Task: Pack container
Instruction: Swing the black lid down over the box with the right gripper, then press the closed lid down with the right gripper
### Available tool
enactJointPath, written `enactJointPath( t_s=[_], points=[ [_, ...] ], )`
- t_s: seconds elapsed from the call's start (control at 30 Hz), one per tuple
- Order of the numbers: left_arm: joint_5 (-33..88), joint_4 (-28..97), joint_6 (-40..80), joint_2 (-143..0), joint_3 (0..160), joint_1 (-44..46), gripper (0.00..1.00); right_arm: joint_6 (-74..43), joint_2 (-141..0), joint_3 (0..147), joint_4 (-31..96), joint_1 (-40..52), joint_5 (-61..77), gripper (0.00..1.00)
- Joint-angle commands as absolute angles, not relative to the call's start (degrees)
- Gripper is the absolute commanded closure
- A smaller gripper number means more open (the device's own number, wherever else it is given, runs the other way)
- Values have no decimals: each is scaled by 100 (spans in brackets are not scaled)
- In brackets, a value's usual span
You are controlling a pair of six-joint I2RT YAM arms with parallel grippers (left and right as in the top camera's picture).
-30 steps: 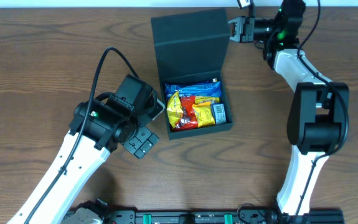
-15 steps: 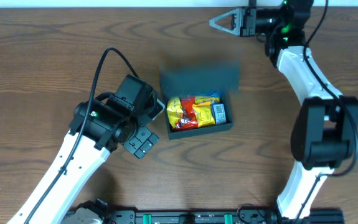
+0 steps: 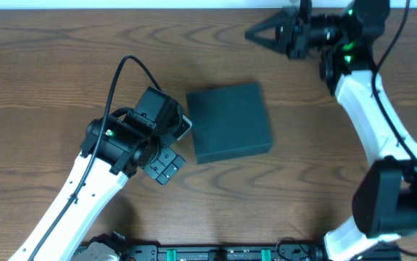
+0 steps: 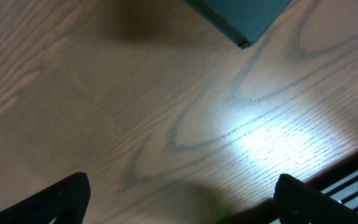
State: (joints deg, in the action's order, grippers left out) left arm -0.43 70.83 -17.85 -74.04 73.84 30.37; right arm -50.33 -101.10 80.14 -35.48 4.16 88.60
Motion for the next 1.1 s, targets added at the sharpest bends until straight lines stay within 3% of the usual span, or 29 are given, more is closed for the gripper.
enactJointPath(
  t_s=[0.0,0.07,0.17,0.27,0.43,0.67,1.07],
  points=[
    [-104,7111,-1822,-7384,7380,3002,5,-3612,-9710,7450,-3260,451,8938,99],
    [-104,7111,-1820,-7384,7380,3002,5,-2851,-9546,7124,-2845,454,8914,99],
    [-104,7111,-1822,-7384,7380,3002,5,-1133,-9406,6890,-1184,460,8184,99],
    [-104,7111,-1822,-7384,7380,3002,5,-589,-9229,6890,1240,690,4591,99],
    [-104,7111,-1822,-7384,7380,3002,5,-403,-9107,6890,2668,1389,1337,99],
    [-104,7111,-1822,-7384,7380,3002,5,-296,-9146,6890,2869,3044,115,99],
    [-104,7113,-1822,-7384,7380,3002,5,-1632,-10265,6893,1706,3913,897,99]
  ],
)
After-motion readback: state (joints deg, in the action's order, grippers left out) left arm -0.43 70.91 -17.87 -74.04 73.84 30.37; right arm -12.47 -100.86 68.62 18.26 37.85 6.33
